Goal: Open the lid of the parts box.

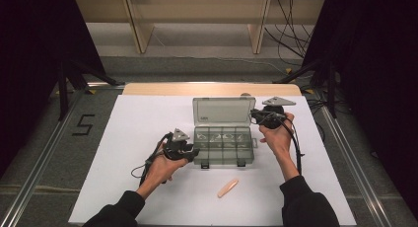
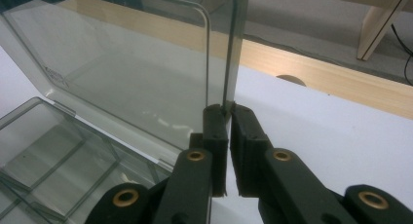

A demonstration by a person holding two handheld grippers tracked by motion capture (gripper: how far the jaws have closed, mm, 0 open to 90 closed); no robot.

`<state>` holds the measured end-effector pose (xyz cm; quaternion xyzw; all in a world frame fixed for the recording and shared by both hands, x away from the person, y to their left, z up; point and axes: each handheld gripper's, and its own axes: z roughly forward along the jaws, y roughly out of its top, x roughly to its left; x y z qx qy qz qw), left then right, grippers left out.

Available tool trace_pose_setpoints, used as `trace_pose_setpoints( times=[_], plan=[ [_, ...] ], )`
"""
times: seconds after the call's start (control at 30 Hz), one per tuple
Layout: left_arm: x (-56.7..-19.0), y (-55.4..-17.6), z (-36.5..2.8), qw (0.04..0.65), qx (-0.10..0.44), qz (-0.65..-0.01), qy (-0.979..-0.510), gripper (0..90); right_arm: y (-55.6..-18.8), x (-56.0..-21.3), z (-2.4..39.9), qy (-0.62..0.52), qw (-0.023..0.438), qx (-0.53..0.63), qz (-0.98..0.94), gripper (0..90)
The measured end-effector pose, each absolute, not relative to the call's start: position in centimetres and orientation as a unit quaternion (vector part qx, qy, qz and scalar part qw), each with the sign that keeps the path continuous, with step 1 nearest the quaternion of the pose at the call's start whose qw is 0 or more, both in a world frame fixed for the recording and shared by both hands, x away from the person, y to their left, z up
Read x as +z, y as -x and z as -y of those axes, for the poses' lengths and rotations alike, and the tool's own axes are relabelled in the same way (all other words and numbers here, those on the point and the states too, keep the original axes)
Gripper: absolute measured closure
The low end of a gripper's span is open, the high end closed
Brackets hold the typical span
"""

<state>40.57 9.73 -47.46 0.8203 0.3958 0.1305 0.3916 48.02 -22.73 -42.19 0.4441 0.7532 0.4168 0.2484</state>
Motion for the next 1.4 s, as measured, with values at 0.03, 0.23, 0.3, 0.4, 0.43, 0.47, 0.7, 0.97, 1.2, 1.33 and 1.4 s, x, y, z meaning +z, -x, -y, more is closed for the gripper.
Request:
trace_pose_setpoints(
  times=[0.03,0.23,0.3,0.4,0.43,0.47,0.7,0.97,1.2,1.33,1.4],
  plan=[
    [-47.5,-40.6,-9.7,0.392,0.131,-0.396,-0.820,64.5,-48.1,-42.1,22.7,-0.444,0.243,0.417,-0.755,85.8],
    [-47.5,-40.5,-9.7,0.391,0.131,-0.395,-0.821,64.5,-48.4,-42.0,22.6,-0.452,0.239,0.412,-0.754,85.8],
    [-47.5,-40.5,-9.7,0.390,0.132,-0.395,-0.821,64.5,-48.6,-41.9,22.7,-0.448,0.242,0.410,-0.757,85.8],
    [-47.5,-40.6,-9.8,0.391,0.131,-0.394,-0.821,64.5,-49.0,-41.9,22.6,-0.451,0.240,0.403,-0.759,85.8],
    [-47.5,-40.6,-9.8,0.392,0.131,-0.393,-0.821,64.5,-49.1,-41.9,22.5,-0.460,0.233,0.405,-0.755,85.9],
    [-47.5,-40.6,-9.8,0.391,0.132,-0.393,-0.822,64.5,-49.2,-41.9,22.6,-0.457,0.233,0.407,-0.756,85.9],
    [-47.5,-40.6,-9.8,0.393,0.132,-0.394,-0.820,64.5,-50.0,-41.7,22.4,-0.469,0.228,0.395,-0.756,85.8],
    [-47.5,-40.6,-9.8,0.394,0.128,-0.395,-0.820,64.4,-50.5,-41.6,22.1,-0.492,0.210,0.383,-0.753,85.7],
    [-47.5,-40.6,-9.8,0.397,0.127,-0.394,-0.819,64.1,-51.1,-41.4,21.8,-0.514,0.196,0.371,-0.748,85.6],
    [-47.6,-40.6,-9.8,0.398,0.127,-0.395,-0.818,64.1,-51.6,-41.7,22.0,-0.499,0.208,0.373,-0.754,85.6],
    [-47.6,-40.6,-9.8,0.401,0.127,-0.397,-0.816,64.1,-51.5,-41.6,21.8,-0.517,0.192,0.367,-0.749,85.7]
  ],
)
